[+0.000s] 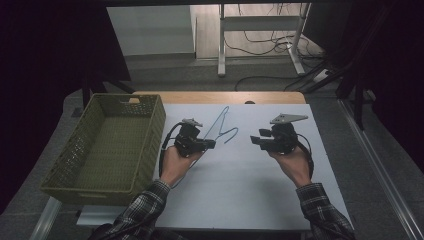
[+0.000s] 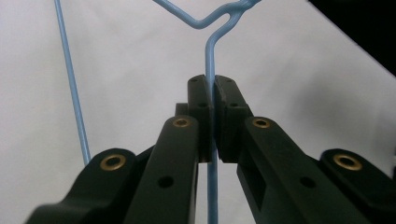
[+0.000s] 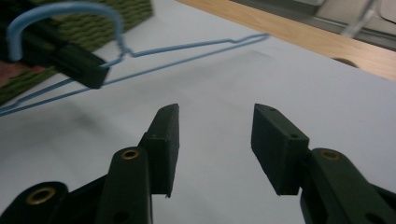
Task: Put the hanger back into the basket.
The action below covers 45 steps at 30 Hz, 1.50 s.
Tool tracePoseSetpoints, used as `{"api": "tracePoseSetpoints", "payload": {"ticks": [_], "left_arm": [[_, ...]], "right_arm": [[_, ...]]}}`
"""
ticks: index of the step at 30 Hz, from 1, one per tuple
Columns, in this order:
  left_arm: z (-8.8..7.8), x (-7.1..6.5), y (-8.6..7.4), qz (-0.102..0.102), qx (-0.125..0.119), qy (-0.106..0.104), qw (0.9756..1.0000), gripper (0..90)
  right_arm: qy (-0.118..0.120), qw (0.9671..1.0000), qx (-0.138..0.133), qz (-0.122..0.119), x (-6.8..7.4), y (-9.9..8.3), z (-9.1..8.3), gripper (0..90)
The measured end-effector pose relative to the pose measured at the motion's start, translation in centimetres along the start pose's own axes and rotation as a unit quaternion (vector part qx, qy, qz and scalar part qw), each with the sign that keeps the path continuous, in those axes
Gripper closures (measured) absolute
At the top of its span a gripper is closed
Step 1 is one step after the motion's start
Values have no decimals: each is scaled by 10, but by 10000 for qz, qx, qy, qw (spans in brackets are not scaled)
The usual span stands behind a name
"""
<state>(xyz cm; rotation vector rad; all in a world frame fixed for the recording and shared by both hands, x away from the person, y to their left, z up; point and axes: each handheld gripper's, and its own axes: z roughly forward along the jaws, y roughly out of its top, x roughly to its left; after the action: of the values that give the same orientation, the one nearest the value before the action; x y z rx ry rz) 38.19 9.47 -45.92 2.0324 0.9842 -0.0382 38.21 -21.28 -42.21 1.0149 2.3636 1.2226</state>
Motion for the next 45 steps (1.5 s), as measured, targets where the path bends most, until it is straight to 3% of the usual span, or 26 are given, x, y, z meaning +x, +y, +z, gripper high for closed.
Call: {"api": "tracePoseSetpoints", "payload": {"ticks": [1, 2, 3, 4, 5, 8, 14, 15, 16, 18, 20, 21, 22, 23, 24, 25, 28, 29, 34, 35, 36, 37, 39, 45], "left_arm": [[-2, -2, -1, 38, -25, -32, 10000, 874], [-4, -4, -1, 51, -52, -78, 9999, 874], [-6, -6, -2, 40, -77, -151, 9998, 874], [-7, -7, -3, 24, -94, -213, 9997, 874], [-8, -10, -5, 31, -93, -303, 9995, 874], [-8, -14, -9, 38, -82, -425, 9991, 874], [-3, -18, -15, 64, -10, -559, 9984, 873], [0, -19, -16, 68, 28, -589, 9982, 873], [0, -19, -16, 68, 28, -589, 9982, 873], [2, -20, -18, 25, 38, -656, 9978, 872], [3, -22, -18, 116, 101, -619, 9980, 865], [0, -24, -18, 273, 139, -555, 9980, 861], [0, -24, -18, 273, 139, -555, 9980, 852], [-3, -26, -18, 386, 146, -442, 9982, 783], [-5, -28, -17, 538, 185, -329, 9978, 783], [-11, -31, -15, 736, 282, -147, 9968, 678], [-15, -33, -15, 877, 385, -41, 9954, 616], [-19, -34, -14, 911, 439, -66, 9948, 619], [-20, -36, -10, 862, 581, -197, 9944, 650], [-18, -36, -7, 900, 760, -209, 9928, 667], [-18, -36, -7, 900, 760, -209, 9928, 682], [-16, -38, -5, 988, 932, -114, 9907, 703], [-14, -38, -4, 999, 1048, -126, 9894, 740], [-10, -41, -2, 987, 1218, -121, 9876, 846]], "right_arm": [[177, 9997, -48, -130, 10, 0, 2, 524], [177, 9997, -48, -130, 10, 0, 2, 524], [444, 9986, -146, -228, 20, 1, 5, 533], [444, 9986, -146, -228, 20, 1, 5, 533], [619, 9972, -231, -344, 30, 2, 9, 542], [827, 9947, -327, -510, 40, 3, 18, 575], [1083, 9919, -477, -464, 46, 4, 29, 648], [1161, 9907, -563, -426, 46, 4, 31, 705], [1161, 9907, -563, -426, 46, 4, 31, 705], [1229, 9900, -580, -379, 47, 4, 32, 830], [1156, 9905, -598, -434, 51, 5, 32, 841], [1069, 9917, -507, -499, 56, 7, 30, 843], [1069, 9917, -507, -499, 56, 7, 30, 843], [949, 9932, -421, -530, 61, 11, 28, 843], [949, 9932, -421, -530, 61, 11, 28, 843], [794, 9948, -335, -535, 65, 15, 27, 843], [697, 9957, -260, -556, 68, 19, 25, 843], [607, 9965, -162, -555, 72, 22, 24, 843], [594, 9967, -12, -545, 80, 25, 24, 843], [605, 9966, 4, -568, 81, 26, 24, 843], [605, 9966, 4, -568, 81, 26, 24, 843], [618, 9964, 16, -587, 83, 26, 23, 843], [620, 9962, 21, -604, 85, 27, 23, 843], [604, 9961, 32, -648, 87, 27, 23, 841]]}}
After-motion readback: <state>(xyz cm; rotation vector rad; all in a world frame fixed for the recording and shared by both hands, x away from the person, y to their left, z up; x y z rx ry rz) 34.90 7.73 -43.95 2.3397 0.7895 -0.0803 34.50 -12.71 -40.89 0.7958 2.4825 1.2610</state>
